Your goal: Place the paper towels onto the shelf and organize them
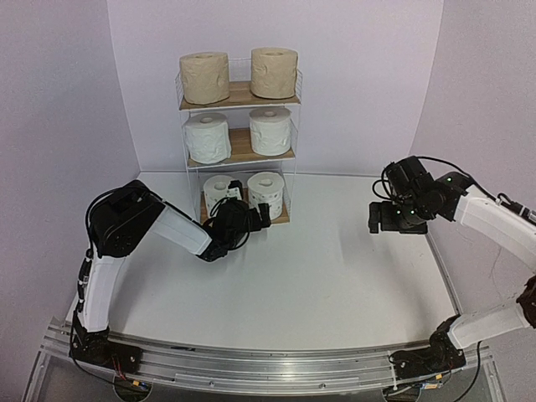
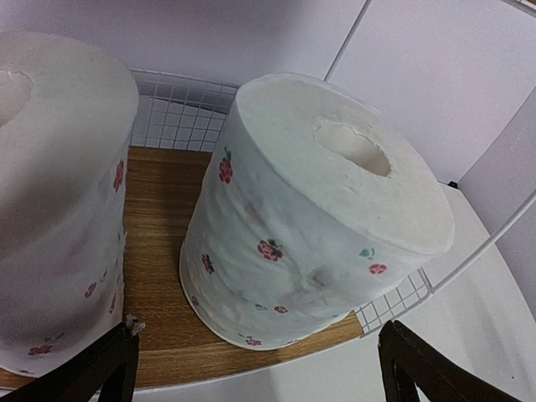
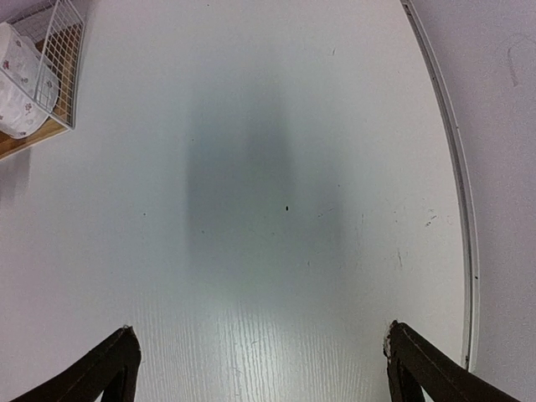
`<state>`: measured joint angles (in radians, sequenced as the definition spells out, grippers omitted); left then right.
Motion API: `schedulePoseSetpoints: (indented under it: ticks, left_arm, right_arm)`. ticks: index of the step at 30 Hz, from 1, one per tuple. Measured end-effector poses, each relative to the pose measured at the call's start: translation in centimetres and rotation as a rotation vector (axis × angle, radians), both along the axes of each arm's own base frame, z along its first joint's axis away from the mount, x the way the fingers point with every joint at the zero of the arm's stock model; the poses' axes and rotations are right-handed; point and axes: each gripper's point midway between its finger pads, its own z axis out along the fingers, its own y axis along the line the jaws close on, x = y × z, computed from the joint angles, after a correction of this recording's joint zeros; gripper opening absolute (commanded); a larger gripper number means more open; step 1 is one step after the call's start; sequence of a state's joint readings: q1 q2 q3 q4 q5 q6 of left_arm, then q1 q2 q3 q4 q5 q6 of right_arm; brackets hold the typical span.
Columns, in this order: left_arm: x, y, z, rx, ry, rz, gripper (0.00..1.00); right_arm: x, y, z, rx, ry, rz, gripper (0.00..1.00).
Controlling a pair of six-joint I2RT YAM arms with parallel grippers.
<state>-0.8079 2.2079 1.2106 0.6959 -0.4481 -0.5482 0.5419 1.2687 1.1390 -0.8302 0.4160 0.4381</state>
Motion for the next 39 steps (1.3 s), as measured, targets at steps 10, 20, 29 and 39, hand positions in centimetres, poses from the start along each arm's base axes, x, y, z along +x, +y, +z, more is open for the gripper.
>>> schedulePoseSetpoints:
  ticks: [10,20,29,39]
  left_arm:
    - [1.0,2.0,0.9,-0.004,-0.041,0.106,1.00]
    - [1.1,4.7,-0.3,0.031,-0.035,0.208,1.00]
    - [1.0,6.7,0.2,0.014,-0.025,0.278,1.00]
    - [0.3,7.3,0.0,0.004,0.001,0.250,1.00]
  right_arm:
    - [0.2,0.1,0.2,0.005,-0.005,-0.003,0.98]
    - [0.3,0.2,0.1,0.002,-0.002,-0.004,0.98]
    - [0.3,0.1,0.1,0.005,-0.003,-0.010,0.98]
    - [0.3,0.1,0.1,0.010,-0.003,-0.017,0.98]
